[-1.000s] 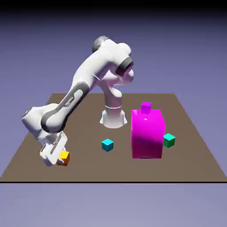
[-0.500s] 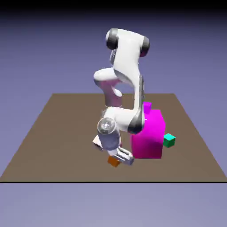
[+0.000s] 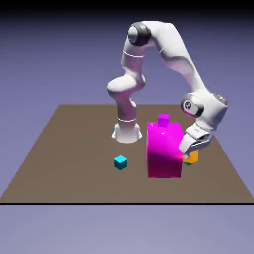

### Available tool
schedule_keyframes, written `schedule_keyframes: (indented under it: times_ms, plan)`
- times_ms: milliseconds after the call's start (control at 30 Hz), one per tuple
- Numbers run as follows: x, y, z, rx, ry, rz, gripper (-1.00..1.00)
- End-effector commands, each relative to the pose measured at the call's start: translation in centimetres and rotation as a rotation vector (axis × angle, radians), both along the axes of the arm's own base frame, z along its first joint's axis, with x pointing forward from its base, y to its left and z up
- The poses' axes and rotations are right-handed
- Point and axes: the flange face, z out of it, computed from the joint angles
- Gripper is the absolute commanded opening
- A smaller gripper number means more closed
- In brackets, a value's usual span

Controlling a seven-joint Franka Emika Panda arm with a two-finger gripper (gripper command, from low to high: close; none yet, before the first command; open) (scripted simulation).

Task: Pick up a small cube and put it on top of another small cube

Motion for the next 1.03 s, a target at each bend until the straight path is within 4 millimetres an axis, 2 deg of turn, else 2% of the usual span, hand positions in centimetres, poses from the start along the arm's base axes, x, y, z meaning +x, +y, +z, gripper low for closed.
schedule_keyframes:
  times_ms: [0,167,233,300,733,1000]
  plan:
    - [-1.2,0.7,-0.3,-0.019,0.027,0.032,-1.00]
    - [-7.6,3.5,-1.6,-0.103,0.178,0.189,-1.00]
    - [-9.7,3.9,-2.3,-0.136,0.252,0.216,-1.00]
    - [-9.3,3.2,-2.7,-0.144,0.311,0.164,-1.00]
    - [-9.5,1.4,-7.4,-0.196,0.311,0.156,-1.00]
    - [-10.0,0.9,-8.9,-0.172,0.313,0.161,-1.00]
